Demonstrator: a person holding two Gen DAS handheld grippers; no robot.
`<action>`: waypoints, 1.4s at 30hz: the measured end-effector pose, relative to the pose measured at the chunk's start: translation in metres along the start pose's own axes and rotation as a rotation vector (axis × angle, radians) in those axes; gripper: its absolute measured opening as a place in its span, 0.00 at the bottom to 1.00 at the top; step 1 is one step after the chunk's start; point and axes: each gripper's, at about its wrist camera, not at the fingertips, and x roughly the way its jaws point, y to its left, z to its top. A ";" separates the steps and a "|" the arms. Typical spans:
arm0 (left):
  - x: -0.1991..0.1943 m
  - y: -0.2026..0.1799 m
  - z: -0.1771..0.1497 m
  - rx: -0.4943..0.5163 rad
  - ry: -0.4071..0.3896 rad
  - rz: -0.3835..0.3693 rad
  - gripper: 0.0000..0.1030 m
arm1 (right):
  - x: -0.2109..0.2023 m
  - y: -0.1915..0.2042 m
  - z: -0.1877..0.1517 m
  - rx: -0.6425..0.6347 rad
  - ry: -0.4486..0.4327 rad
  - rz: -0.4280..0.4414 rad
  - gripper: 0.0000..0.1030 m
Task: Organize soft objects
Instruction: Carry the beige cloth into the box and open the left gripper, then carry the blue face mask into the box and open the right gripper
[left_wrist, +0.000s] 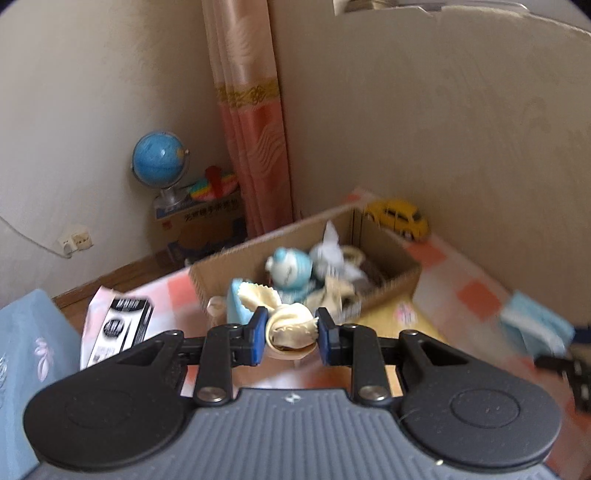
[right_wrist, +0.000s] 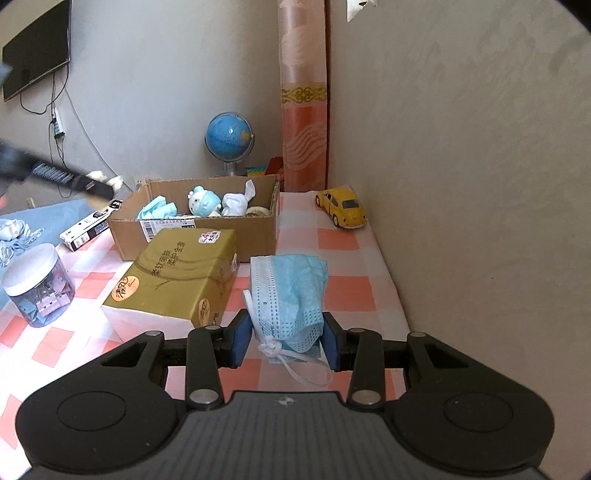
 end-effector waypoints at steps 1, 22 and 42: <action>0.008 -0.001 0.006 -0.004 0.000 -0.009 0.25 | 0.000 0.000 0.000 0.000 0.001 -0.002 0.43; -0.032 -0.010 -0.039 -0.072 -0.086 0.030 0.99 | 0.003 0.007 0.025 -0.042 -0.010 0.007 0.44; -0.072 -0.021 -0.123 -0.140 -0.043 0.077 1.00 | 0.098 0.054 0.130 -0.036 0.056 0.073 0.44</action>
